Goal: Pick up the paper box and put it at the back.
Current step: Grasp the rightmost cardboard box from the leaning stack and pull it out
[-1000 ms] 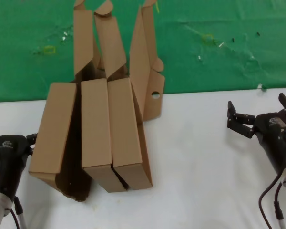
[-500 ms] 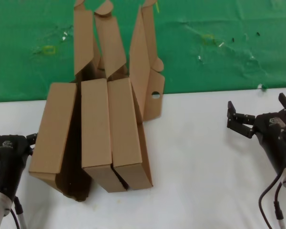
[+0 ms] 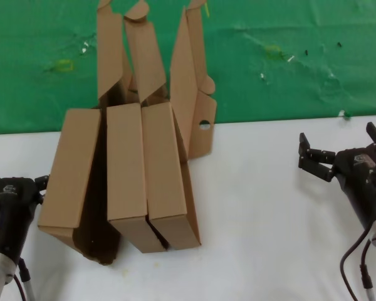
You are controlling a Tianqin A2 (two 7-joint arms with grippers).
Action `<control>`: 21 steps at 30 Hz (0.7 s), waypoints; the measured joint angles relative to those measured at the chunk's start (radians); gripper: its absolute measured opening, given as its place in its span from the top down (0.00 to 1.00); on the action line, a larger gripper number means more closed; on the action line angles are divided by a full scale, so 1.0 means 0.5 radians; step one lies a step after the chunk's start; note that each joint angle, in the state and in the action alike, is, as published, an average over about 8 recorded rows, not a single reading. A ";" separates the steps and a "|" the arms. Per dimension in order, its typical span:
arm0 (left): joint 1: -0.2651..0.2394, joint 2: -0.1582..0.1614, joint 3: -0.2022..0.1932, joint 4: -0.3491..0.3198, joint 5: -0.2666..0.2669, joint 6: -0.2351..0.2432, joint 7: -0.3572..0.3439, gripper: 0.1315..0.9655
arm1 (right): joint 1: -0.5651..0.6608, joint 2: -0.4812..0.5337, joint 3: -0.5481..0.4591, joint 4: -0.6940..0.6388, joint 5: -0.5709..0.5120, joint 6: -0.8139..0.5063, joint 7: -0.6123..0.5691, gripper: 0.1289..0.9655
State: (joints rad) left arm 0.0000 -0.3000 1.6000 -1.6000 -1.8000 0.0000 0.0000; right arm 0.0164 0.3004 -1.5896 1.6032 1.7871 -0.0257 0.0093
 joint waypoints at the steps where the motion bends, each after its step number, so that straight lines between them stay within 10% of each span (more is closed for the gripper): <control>1: 0.000 0.000 0.000 0.000 0.000 0.000 0.000 0.00 | 0.000 0.000 0.000 0.000 0.000 0.000 0.000 0.00; 21: 0.000 0.000 0.000 0.000 0.000 0.000 0.000 0.00 | -0.064 0.073 0.004 0.116 0.001 0.045 -0.006 0.00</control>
State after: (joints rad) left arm 0.0000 -0.3000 1.6000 -1.6000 -1.8000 0.0000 0.0000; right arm -0.0157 0.3370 -1.5874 1.6613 1.7874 -0.0030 0.0063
